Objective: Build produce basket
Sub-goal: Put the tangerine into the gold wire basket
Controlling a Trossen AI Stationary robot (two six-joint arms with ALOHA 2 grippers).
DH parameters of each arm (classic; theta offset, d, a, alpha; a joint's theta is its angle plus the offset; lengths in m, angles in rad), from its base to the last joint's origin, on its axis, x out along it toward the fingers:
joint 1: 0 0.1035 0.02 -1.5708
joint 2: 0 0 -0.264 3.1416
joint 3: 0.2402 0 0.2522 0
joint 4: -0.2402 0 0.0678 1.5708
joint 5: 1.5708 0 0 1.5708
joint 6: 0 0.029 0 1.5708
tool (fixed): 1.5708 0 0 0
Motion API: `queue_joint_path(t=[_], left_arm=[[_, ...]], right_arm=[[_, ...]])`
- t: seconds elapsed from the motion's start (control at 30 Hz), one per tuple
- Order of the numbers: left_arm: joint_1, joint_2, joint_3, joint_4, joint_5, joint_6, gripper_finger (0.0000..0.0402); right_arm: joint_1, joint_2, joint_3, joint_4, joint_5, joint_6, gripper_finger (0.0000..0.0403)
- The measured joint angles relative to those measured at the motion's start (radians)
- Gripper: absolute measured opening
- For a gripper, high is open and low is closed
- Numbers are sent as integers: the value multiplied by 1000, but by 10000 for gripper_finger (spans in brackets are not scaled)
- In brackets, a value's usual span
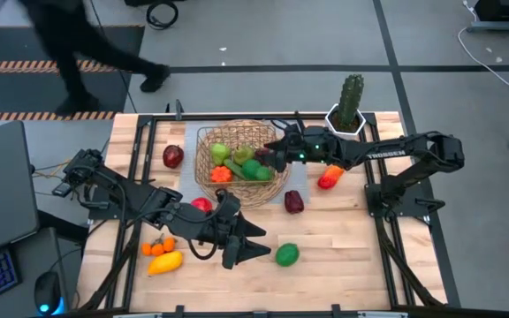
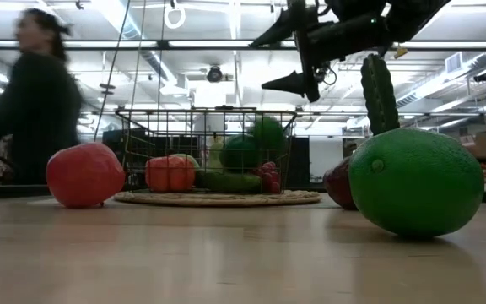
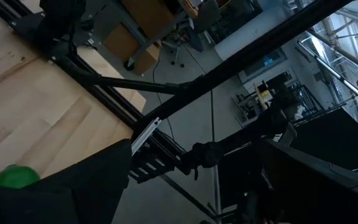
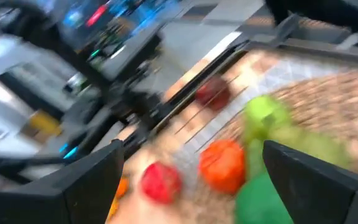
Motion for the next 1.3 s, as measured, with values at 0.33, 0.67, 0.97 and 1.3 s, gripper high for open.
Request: queue_joint_path(t=[0.33, 0.67, 0.97, 1.3], left_arm=[[0, 0, 0, -143, 1, -1, 364], [17, 0, 0, -290, 14, -19, 364], [113, -17, 0, -382, 81, -16, 364], [114, -60, 0, -692, 357, -35, 364]], right_arm=[[100, -88, 0, -361, -220, -55, 380], [170, -182, 0, -722, -198, -69, 379], [136, -287, 0, -1002, -178, -65, 373], [145, -374, 0, -1037, -185, -42, 368]])
